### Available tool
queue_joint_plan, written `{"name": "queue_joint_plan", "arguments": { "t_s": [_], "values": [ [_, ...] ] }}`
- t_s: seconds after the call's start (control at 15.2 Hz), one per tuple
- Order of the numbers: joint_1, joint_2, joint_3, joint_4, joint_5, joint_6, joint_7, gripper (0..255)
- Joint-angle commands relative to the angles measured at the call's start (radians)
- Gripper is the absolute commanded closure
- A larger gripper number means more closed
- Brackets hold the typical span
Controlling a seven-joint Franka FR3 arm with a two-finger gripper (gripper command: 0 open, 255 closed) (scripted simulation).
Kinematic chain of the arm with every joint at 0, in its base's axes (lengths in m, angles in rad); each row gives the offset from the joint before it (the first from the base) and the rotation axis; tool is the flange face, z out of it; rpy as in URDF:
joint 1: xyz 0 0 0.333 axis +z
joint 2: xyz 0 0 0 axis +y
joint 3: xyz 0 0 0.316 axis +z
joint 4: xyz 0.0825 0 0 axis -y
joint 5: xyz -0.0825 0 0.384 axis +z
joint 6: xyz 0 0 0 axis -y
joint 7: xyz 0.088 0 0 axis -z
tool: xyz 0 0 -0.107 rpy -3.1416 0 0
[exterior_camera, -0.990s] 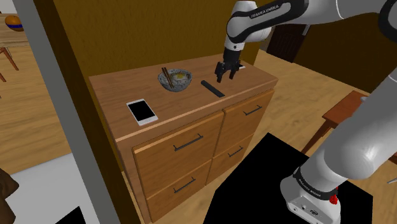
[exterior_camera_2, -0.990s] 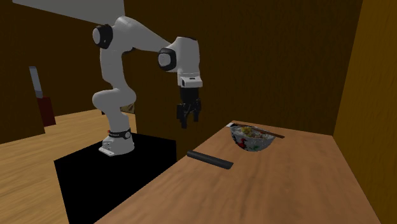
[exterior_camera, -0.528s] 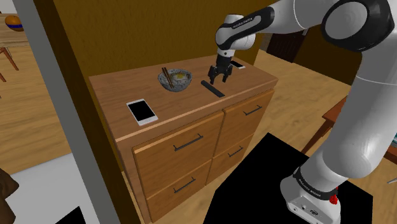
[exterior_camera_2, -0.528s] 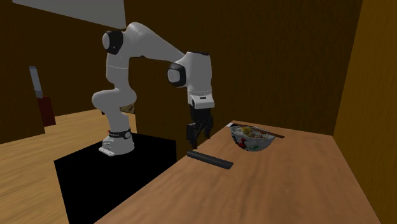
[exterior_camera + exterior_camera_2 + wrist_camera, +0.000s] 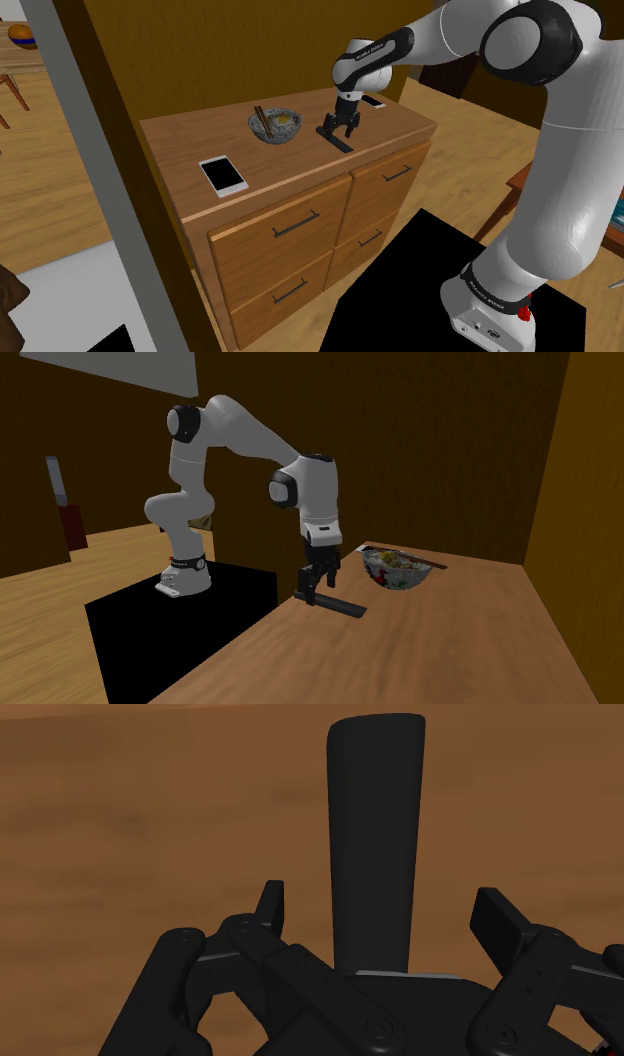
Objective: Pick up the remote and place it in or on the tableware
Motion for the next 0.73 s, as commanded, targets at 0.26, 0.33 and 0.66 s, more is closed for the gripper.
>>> {"name": "queue_joint_plan", "arguments": {
  "t_s": [0.26, 0.33, 0.66],
  "values": [
    [0.000, 0.008, 0.001, -0.011, 0.003, 0.019, -0.002, 0],
    [0.000, 0.008, 0.001, -0.011, 0.003, 0.019, -0.002, 0],
    [0.000, 0.008, 0.001, -0.011, 0.003, 0.019, -0.002, 255]
  ]
}}
